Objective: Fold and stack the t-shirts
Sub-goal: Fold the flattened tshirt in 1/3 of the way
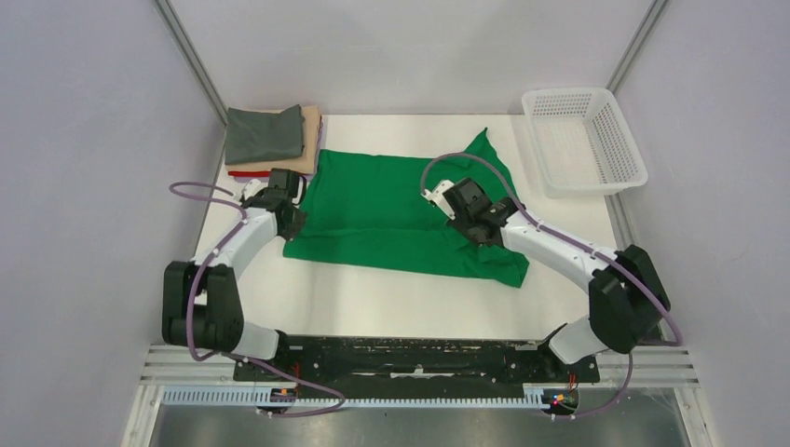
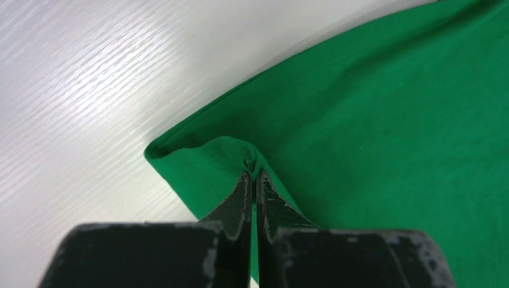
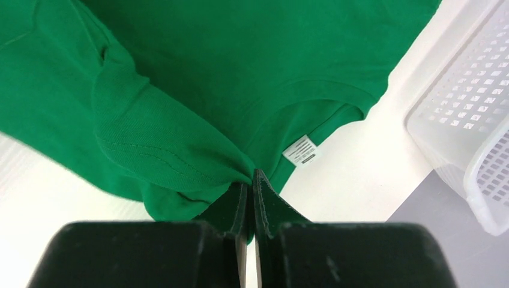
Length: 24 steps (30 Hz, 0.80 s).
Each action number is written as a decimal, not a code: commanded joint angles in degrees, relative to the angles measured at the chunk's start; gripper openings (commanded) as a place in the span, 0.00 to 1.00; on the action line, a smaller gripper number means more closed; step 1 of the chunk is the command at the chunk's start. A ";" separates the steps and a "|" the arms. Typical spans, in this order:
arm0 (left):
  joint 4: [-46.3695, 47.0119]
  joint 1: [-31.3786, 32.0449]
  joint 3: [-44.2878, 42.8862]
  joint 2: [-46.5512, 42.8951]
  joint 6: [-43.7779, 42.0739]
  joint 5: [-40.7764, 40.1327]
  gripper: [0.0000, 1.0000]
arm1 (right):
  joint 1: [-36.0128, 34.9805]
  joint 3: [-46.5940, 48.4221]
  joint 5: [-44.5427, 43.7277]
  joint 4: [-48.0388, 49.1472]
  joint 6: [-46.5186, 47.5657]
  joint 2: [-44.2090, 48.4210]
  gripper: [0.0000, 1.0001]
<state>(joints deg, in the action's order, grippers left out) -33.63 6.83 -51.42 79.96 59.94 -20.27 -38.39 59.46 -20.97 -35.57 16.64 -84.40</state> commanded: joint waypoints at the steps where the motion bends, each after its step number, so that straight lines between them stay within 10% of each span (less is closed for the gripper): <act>1: 3.47 -0.30 -7.89 7.21 -3.66 -3.10 0.02 | 3.57 5.22 0.62 2.61 5.70 -4.66 0.03; 7: 4.72 -0.39 -14.41 15.80 -7.94 -1.36 0.05 | 6.10 9.47 1.81 7.44 16.31 -12.47 0.15; 10: 3.73 -0.41 -17.72 19.30 -9.25 -0.55 0.30 | 6.78 12.70 -2.51 10.87 26.38 -18.23 0.19; 14: -0.56 -0.41 -22.17 19.80 -10.29 -4.01 0.99 | 9.57 22.79 -11.93 13.68 31.26 -26.23 0.53; 17: -0.83 -0.36 -22.28 17.29 -10.46 -4.24 1.00 | 10.72 25.78 -16.10 15.85 28.48 -26.04 0.64; 18: -0.79 -0.34 -22.15 16.61 -10.46 -3.57 1.00 | 10.86 24.00 -15.15 17.45 26.87 -24.04 0.92; 19: -0.72 -0.41 -22.02 15.93 -10.46 -2.29 1.00 | 10.96 21.85 -14.44 19.50 25.24 -21.27 0.98; 24: 1.87 0.65 -20.64 15.46 -11.80 8.01 1.00 | 11.01 7.53 -5.41 23.43 6.65 -7.24 0.98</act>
<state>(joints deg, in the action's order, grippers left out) -33.63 6.74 -71.61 97.69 51.20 -19.66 -26.89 74.02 -31.92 -16.05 38.17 -103.37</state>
